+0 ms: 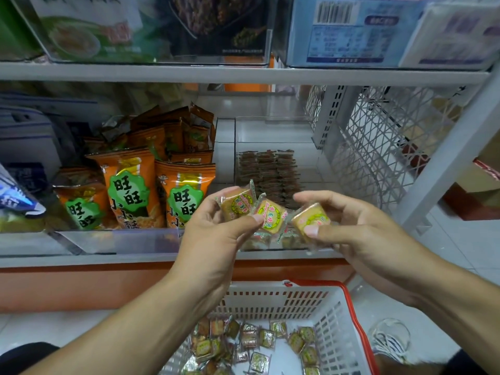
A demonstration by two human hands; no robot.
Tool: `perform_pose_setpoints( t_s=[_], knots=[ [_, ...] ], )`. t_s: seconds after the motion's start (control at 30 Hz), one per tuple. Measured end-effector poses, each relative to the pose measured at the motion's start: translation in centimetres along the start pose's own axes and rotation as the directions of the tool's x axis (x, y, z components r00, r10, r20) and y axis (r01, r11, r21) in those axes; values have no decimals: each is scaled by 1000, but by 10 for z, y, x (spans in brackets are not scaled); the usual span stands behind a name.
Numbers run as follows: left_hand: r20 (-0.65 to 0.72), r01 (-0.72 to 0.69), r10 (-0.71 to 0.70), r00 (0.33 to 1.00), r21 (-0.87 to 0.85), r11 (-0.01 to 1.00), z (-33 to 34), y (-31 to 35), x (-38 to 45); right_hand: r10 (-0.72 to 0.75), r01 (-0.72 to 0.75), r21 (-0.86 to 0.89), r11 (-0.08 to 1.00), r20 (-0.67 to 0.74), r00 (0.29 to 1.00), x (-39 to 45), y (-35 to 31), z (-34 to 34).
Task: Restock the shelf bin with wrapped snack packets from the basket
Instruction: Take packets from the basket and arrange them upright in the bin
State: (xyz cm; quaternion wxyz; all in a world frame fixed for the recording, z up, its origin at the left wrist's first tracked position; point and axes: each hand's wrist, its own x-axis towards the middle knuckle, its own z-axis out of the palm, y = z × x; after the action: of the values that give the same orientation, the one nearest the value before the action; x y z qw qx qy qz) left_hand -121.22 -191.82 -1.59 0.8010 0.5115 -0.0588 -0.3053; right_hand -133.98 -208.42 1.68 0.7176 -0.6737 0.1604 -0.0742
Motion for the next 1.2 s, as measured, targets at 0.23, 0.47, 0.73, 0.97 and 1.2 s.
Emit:
perform_pose_setpoints(
  t_s=[0.23,0.47,0.73,0.97,1.2],
  knots=[
    [11,-3,3,1000,-31,1000,4,-2,-2,83,-48,259,965,-126,988,0,7,11],
    [37,26,-20,999,-150,988,9,-8,-3,218,-129,480,868,-133,967,-6,31,42],
    [78,57,-56,995,-12,998,7,-10,0,100,-61,273,960,-130,987,-2,20,28],
    [177,-148,77,981,433,889,-1,2,2,-134,133,-404,905,25,991,0,-5,-6],
    [189,-75,-47,981,589,805,10,-7,-10,-116,164,-405,900,142,983,-1,5,2]
  ],
)
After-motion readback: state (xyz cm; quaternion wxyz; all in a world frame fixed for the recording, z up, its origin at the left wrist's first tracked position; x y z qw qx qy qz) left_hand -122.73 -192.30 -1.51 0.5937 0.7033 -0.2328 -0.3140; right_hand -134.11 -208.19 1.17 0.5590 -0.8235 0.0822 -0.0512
